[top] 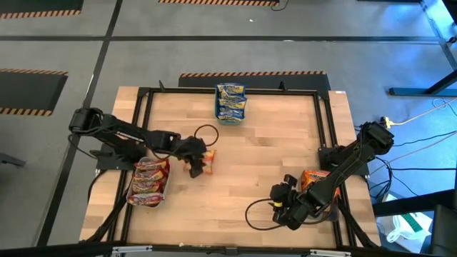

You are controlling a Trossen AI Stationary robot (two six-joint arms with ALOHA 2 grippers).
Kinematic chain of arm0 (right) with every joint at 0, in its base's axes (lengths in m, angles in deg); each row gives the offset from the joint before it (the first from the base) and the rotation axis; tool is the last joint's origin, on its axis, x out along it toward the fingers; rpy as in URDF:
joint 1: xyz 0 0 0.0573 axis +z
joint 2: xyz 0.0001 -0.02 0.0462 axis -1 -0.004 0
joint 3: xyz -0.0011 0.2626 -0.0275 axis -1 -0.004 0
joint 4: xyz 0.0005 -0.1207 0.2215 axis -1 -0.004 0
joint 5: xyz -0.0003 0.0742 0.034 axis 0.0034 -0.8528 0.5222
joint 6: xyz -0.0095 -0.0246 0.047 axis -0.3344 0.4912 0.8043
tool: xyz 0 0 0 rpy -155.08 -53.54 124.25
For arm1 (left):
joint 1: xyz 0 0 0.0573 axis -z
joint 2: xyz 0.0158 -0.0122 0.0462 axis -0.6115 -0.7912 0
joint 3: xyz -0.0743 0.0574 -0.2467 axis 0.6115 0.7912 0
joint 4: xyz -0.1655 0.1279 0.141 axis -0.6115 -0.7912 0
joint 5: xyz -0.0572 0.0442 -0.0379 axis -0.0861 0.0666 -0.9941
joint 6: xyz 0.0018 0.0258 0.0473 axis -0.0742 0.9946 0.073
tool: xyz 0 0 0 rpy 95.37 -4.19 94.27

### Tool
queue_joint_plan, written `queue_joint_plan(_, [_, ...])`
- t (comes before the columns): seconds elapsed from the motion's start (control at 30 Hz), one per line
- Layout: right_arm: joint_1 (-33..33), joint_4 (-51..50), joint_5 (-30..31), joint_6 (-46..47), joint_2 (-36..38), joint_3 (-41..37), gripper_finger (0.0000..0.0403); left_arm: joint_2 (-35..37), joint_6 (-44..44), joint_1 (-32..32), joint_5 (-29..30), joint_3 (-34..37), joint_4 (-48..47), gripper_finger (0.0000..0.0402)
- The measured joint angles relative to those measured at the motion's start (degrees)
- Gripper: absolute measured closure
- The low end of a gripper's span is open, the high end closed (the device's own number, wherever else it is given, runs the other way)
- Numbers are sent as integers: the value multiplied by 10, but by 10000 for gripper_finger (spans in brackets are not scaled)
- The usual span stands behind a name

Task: Sort Maruchan noodles
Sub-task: Put the orange noodle pack into the black bin

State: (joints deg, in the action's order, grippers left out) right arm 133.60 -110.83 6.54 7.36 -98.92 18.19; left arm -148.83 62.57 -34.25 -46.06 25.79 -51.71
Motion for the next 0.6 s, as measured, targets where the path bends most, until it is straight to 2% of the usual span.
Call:
queue_joint_plan(0.13, [0, 1, 0, 0, 0, 0, 189, -3, -2, 20, 13, 0, 7, 218])
queue_joint_plan(0.37, [0, 12, 4, 0, 0, 0, 189, -29, -97, 41, 108, -1, 9, 220])
queue_joint_plan(0.6, [0, 12, -2, 3, 0, 0, 189, -8, -137, 56, 112, -43, -42, 220])
